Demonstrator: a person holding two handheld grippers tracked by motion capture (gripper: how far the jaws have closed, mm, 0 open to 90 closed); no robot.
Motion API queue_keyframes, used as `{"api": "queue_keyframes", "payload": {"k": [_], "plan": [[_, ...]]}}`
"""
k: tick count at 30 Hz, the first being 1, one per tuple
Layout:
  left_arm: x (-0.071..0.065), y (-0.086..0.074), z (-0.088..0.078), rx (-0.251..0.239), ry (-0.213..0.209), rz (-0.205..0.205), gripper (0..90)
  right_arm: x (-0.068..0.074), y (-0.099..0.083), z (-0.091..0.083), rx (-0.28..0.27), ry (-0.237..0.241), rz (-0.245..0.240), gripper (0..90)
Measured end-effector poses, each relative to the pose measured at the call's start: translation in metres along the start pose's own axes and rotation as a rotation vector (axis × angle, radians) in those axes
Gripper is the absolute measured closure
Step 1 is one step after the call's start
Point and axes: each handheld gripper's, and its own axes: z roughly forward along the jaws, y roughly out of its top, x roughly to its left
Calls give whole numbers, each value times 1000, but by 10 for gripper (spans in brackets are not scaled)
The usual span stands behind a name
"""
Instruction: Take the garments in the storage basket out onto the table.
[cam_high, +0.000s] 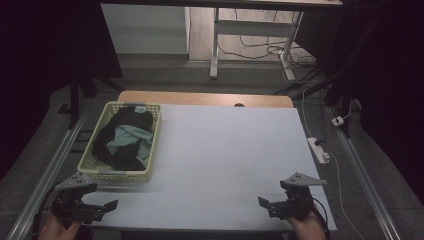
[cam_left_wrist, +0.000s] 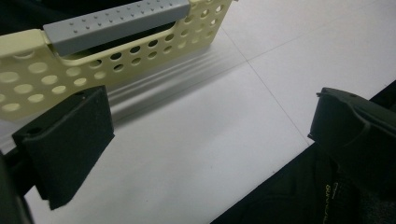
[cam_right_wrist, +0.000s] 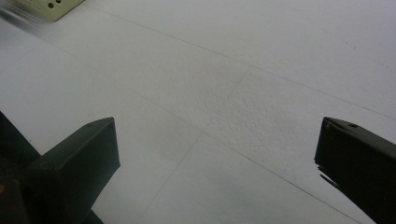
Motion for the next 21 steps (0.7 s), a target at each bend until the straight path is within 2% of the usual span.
{"api": "queue_keyframes", "payload": {"k": [4, 9, 12, 21], "plan": [[0, 1, 0, 4, -14, 4, 0, 1, 0, 0, 5, 0, -5, 0], [-2, 3, -1, -29, -31, 26, 0, 1, 0, 0, 10, 0, -2, 0], [-3, 5, -3, -45, -27, 41, 0, 0, 0, 1, 12, 3, -2, 0], [-4, 9, -2, -59, -50, 32, 0, 1, 1, 2, 18, 4, -9, 0]]}}
